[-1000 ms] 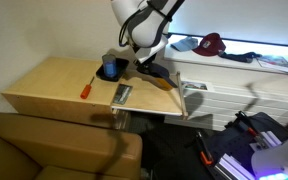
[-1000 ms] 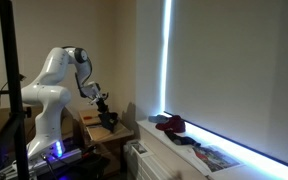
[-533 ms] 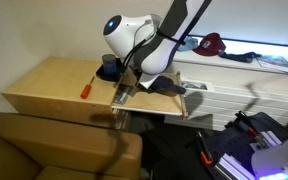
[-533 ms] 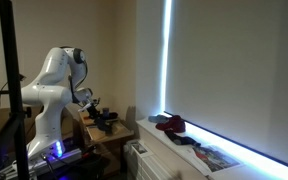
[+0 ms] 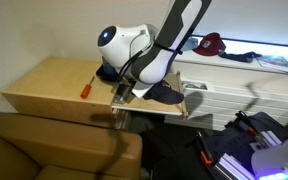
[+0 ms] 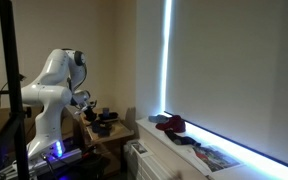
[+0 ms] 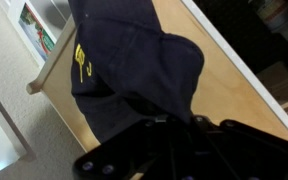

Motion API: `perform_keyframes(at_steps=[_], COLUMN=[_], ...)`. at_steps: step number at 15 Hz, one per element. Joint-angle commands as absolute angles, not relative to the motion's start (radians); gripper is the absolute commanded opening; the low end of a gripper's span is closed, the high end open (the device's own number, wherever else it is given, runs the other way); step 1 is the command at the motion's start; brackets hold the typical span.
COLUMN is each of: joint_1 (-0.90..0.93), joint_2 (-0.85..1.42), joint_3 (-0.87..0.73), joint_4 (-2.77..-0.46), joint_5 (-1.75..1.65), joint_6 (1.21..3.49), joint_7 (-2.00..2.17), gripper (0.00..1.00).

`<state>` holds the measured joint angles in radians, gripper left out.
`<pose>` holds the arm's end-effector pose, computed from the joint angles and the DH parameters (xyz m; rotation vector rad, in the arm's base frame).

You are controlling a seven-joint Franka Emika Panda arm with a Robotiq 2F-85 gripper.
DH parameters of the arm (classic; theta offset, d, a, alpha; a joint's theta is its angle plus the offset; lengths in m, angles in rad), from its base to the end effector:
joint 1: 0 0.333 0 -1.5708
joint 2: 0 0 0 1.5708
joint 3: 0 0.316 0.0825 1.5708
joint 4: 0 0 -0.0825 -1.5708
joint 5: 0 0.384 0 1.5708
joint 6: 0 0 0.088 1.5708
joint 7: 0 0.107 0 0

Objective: Put the black and yellow cap in the top drawer

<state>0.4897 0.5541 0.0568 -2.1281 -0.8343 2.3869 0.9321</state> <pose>0.4610 0.2744 0.1243 2.6045 0.4101 0.1367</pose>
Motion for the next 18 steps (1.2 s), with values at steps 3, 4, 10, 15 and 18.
perform_keyframes(at_steps=[3,4,10,15,18], joint_1=[0.462,0.438,0.290,0.051,0.129], joint_2=[0.581,0.571,0.468,0.460,0.444], joint_3=[0.026,0.043,0.183,0.302,0.184], joint_4=[-2.069,-2.081,-2.190,-1.956,-1.928], joint_5=[-1.005,-0.985,-0.536,-0.134,-0.039], joint_6=[2.423,2.418,2.422,2.229,2.222], joint_7=[1.103,1.091,0.802,0.454,0.408], gripper=[0.32,0.37,0.81,1.00,1.00])
